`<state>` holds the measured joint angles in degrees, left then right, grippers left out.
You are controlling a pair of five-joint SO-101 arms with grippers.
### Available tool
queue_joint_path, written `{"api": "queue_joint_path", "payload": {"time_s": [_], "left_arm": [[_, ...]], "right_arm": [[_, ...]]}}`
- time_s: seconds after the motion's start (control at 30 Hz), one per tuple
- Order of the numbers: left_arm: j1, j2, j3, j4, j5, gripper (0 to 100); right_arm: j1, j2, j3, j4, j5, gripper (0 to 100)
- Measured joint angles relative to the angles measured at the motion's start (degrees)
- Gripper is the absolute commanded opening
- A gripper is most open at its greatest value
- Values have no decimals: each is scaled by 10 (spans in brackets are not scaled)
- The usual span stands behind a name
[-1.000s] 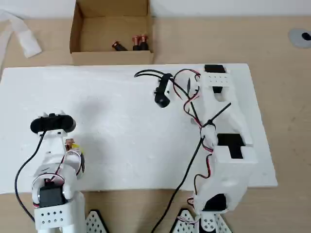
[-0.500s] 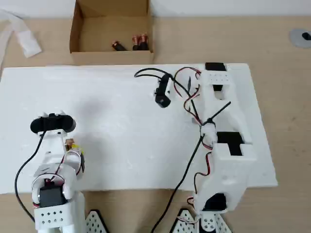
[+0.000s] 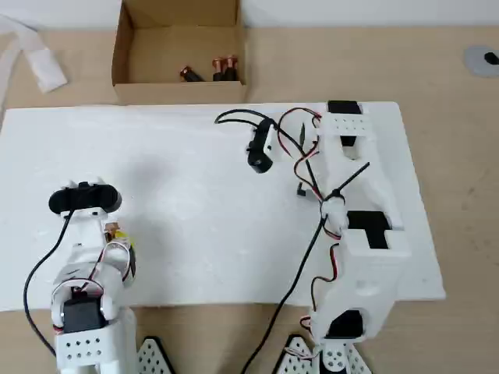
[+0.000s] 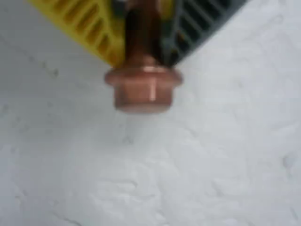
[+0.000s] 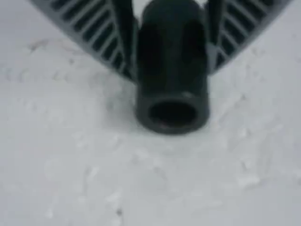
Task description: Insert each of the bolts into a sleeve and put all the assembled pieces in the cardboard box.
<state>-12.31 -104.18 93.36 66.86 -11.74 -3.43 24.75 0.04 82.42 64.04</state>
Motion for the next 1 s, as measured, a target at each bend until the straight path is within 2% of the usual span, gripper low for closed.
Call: {"api": "queue_joint_path", "payload": {"time_s": [0.2, 0.37, 0.6, 0.77, 1.0], "left_arm": [[0, 0, 0, 0, 0, 8], [0, 0, -17, -8, 0, 6], [0, 0, -127, -64, 0, 6], [0, 0, -178, -66, 0, 6], [0, 1, -237, -131, 0, 6]], "right_arm": [[0, 0, -3, 4, -25, 9], [-1, -24, -23, 69, -49, 10], [-5, -225, -76, 165, -129, 10], [-5, -406, -71, 186, -258, 10], [-5, -646, 26, 160, -535, 10]]}}
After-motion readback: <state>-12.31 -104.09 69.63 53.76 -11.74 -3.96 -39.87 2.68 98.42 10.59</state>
